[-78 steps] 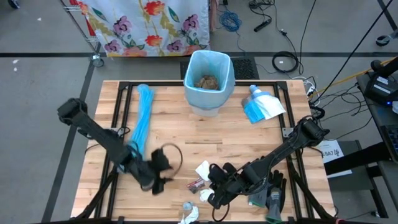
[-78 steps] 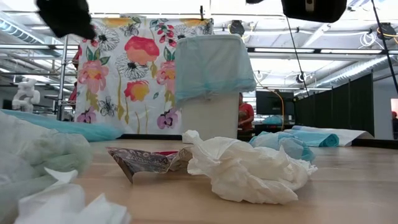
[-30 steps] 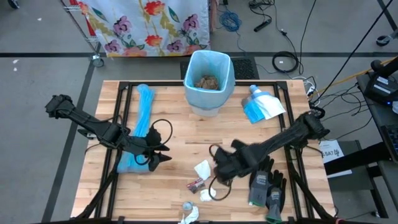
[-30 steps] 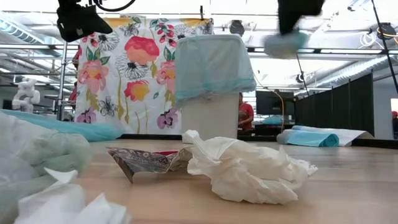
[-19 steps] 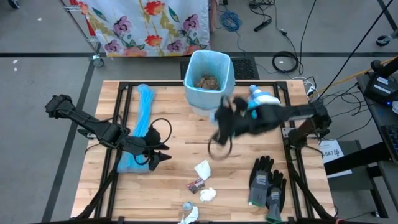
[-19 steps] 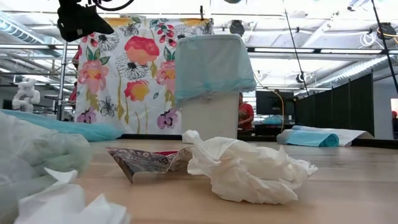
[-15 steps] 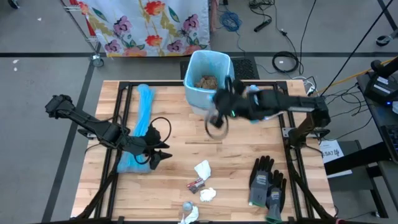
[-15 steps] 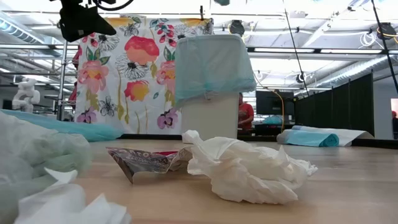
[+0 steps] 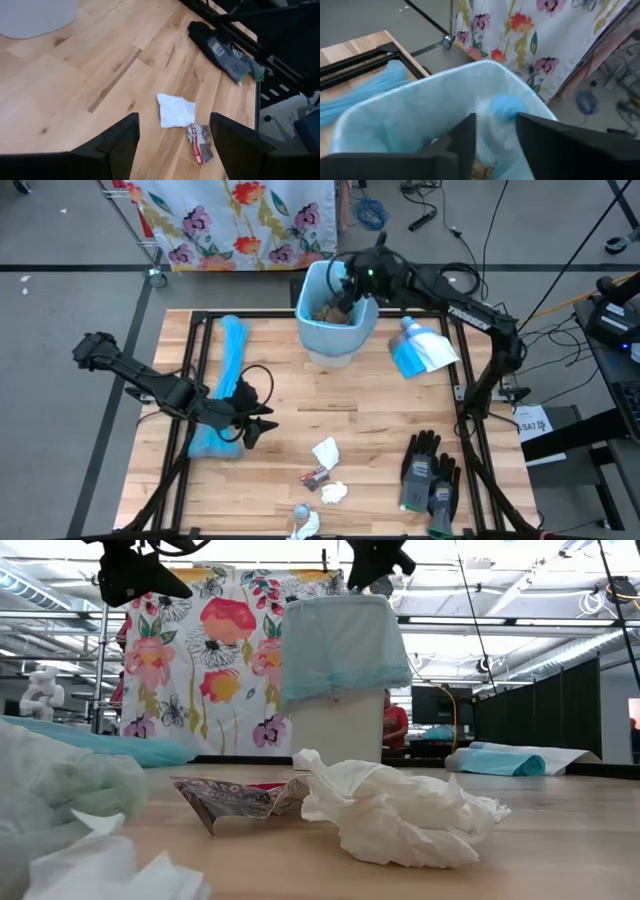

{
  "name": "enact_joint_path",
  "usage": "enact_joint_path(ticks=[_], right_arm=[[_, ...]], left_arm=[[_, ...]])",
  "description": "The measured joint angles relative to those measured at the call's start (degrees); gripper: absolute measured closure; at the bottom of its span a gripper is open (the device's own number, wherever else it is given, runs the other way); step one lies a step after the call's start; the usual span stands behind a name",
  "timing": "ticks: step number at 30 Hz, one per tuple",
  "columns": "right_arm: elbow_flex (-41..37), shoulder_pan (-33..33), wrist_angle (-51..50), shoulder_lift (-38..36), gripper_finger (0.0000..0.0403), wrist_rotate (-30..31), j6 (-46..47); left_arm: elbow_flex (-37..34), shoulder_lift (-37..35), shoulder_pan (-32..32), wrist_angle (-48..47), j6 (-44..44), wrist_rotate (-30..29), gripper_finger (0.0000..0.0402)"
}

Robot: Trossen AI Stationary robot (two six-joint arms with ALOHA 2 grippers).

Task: Place trash/remove bag and relplace
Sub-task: Put the blue plastic into the blue trash bag inside the white trash bin, then put the white plastic into the blue trash bag inside the white trash bin

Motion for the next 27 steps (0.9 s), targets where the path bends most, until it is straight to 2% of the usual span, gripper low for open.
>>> enact_joint_path(ticks=[5, 10, 15, 19, 24, 27], right_arm=[[0.0, -1.5, -0.1, 0.6, 0.0205, -2.2, -0.4], [0.0, -0.6, -0.6, 0.3, 0.0165, -2.3, -0.3], [0.5, 2.4, -4.7, -1.5, 0.0162, -2.4, 5.4], [0.5, 7.2, -8.5, -3.4, 0.0171, -3.7, 12.2], [0.5, 16.4, -11.4, -5.3, 0.0184, -3.6, 23.0], [0.5, 23.0, -11.6, -5.3, 0.0195, -1.3, 29.5]], left_arm=[[0.0, 0.0, 0.0, -1.4, 0.0, -0.9, 0.0159], [0.0, 0.0, 0.0, -3.4, 0.1, -1.2, 0.0159], [0.0, 0.0, 0.0, -4.5, 0.5, -1.2, 0.0159], [0.0, 0.5, 0.0, -6.5, 1.7, -0.3, 0.0159], [0.0, 0.5, -0.6, -6.2, 4.2, 6.1, 0.0159], [0.0, 0.5, -1.9, -6.1, 6.3, 10.0, 0.0159]])
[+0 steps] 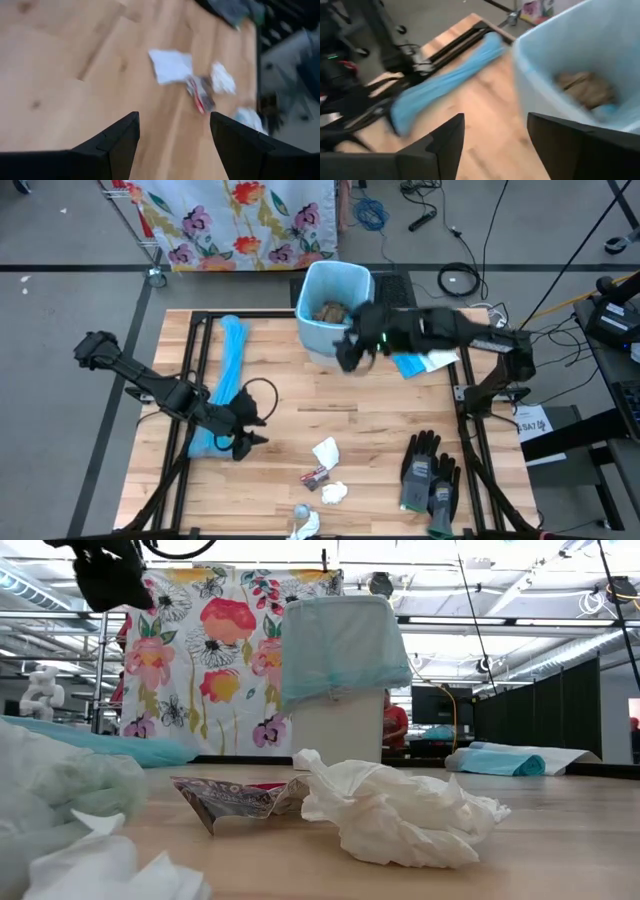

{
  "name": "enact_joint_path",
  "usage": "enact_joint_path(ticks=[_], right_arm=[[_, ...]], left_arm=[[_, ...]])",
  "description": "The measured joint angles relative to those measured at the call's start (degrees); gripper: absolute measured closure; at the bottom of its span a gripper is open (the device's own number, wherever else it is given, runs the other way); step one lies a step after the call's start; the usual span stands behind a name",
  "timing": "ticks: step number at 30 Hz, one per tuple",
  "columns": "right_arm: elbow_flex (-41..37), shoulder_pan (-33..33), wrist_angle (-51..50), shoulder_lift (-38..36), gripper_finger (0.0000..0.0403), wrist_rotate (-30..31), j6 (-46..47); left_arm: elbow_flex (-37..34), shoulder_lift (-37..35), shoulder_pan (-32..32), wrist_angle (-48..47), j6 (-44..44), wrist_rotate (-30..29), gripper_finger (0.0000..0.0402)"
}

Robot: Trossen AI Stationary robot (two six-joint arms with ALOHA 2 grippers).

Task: Place trash/remove bag and relplace
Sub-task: Put the white plastic into the blue trash bag inside the white trash bin

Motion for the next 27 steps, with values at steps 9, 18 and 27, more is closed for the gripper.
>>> enact_joint_path(ticks=[9, 18, 27], right_arm=[[0.0, 20.4, -4.7, 4.3, 0.0358, 10.4, 20.2], [0.0, 35.5, -5.8, 11.4, 0.038, 10.3, 38.6], [0.0, 43.7, -8.8, 20.0, 0.0401, 9.5, 49.8]], left_arm=[[0.0, 0.0, -3.9, 0.3, -0.1, 1.9, 0.0215], [0.0, 0.6, -7.7, 8.0, -0.2, 8.4, 0.0392], [0.4, 10.6, -16.3, 18.5, -5.5, 9.9, 0.0399]])
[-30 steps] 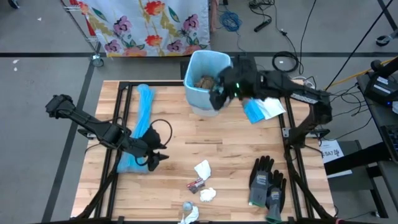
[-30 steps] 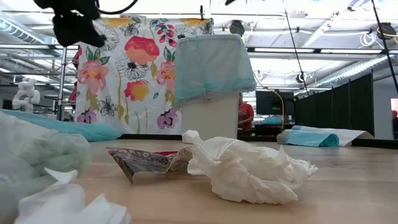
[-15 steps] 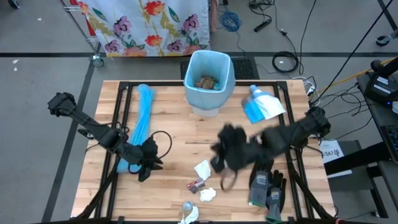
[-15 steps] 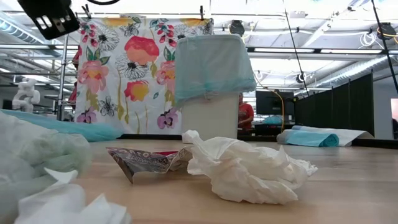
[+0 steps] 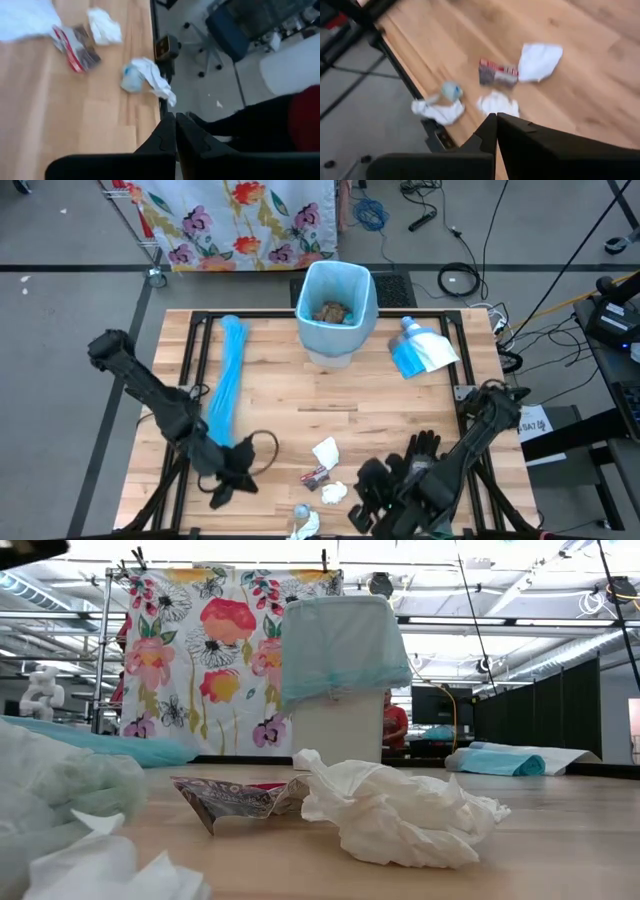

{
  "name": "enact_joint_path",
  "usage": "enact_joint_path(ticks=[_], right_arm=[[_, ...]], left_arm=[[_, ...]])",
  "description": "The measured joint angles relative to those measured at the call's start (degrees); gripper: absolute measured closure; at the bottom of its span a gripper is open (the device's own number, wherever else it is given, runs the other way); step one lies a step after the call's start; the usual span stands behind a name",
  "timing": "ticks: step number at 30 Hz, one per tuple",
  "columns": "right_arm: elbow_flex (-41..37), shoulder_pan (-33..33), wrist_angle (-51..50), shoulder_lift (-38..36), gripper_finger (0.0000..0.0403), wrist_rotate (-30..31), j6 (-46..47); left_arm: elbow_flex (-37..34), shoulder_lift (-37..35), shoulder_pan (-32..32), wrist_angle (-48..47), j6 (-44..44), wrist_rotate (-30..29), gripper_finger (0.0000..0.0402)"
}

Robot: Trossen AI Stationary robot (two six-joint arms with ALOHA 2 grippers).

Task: Place trash/remove bag and relplace
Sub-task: Put the white plastic into the blue trash bag inside the white trash bin

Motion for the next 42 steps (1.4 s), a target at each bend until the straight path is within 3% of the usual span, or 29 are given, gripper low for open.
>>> enact_joint_path(ticks=[8, 22, 31, 39, 42], right_arm=[[0.0, 3.2, 4.3, 5.2, 0.0403, -2.9, 0.8], [0.0, 8.8, 6.1, 8.4, 0.0403, -4.5, 0.8], [0.0, 11.0, 9.2, 8.5, 0.0403, -4.1, 1.3], [0.0, 11.3, 11.9, 8.6, 0.0403, -4.0, 1.3], [0.0, 11.3, 11.9, 8.6, 0.0403, -3.9, 2.6]], left_arm=[[5.5, 14.7, -5.9, 10.3, -5.3, -2.9, 0.04], [19.5, 39.4, -5.9, 19.6, -12.5, 2.8, 0.0401], [23.6, 46.7, -1.4, 19.4, -12.7, 3.6, 0.0401], [23.6, 49.7, 4.6, 13.3, -13.3, 9.0, 0.0402], [23.9, 48.6, 6.2, 7.2, -15.0, 5.0, 0.0402]])
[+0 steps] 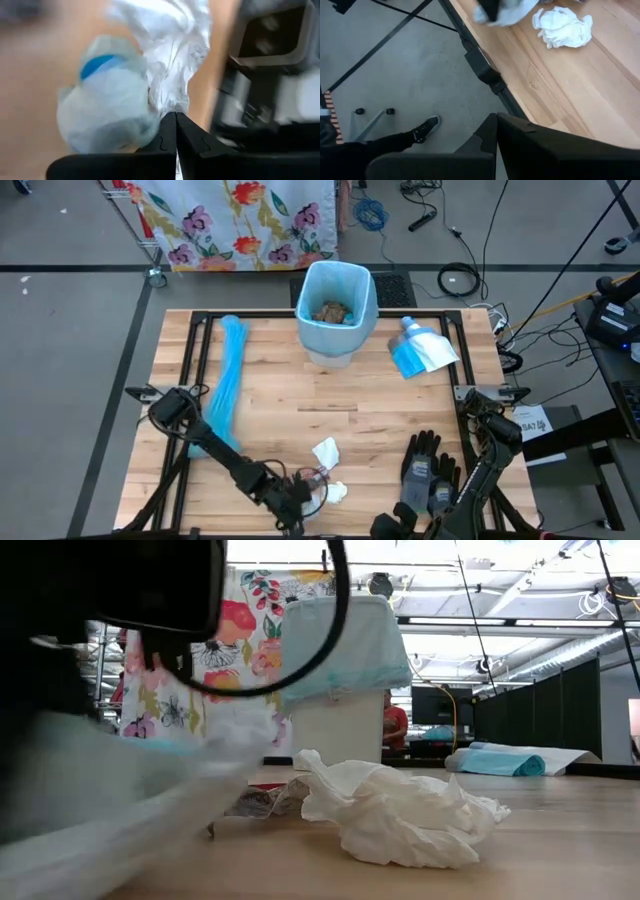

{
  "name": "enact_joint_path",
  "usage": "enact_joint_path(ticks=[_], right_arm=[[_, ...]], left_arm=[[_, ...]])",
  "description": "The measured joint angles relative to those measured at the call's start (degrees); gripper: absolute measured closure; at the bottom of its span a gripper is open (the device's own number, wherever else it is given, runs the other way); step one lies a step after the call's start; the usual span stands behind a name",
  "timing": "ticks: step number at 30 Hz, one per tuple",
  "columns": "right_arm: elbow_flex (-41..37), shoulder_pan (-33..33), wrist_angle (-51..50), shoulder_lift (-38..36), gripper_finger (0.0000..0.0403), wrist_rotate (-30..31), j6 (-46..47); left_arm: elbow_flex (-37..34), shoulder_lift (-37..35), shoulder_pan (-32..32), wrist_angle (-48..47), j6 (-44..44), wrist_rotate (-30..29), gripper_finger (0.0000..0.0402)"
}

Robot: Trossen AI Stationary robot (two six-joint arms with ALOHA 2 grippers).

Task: Place trash/remove bag and relplace
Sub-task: Put the white plastic into the blue trash bag inside the white trash bin

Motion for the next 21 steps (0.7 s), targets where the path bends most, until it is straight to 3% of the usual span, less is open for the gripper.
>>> enact_joint_path(ticks=[7, 14, 21], right_arm=[[0.0, 0.0, -0.2, 0.0, 0.0403, 1.9, 1.7], [0.0, -0.4, -1.7, 0.0, 0.0403, 5.8, 3.7], [0.0, -1.3, -5.4, 0.0, 0.0403, 6.4, 7.7]], left_arm=[[-0.5, -5.8, 3.6, -7.0, 7.2, -11.3, 0.0402], [-0.5, -15.6, 6.6, -15.3, 13.7, -11.7, 0.0402], [-0.4, -25.3, 6.8, -17.5, 19.0, -14.5, 0.039]])
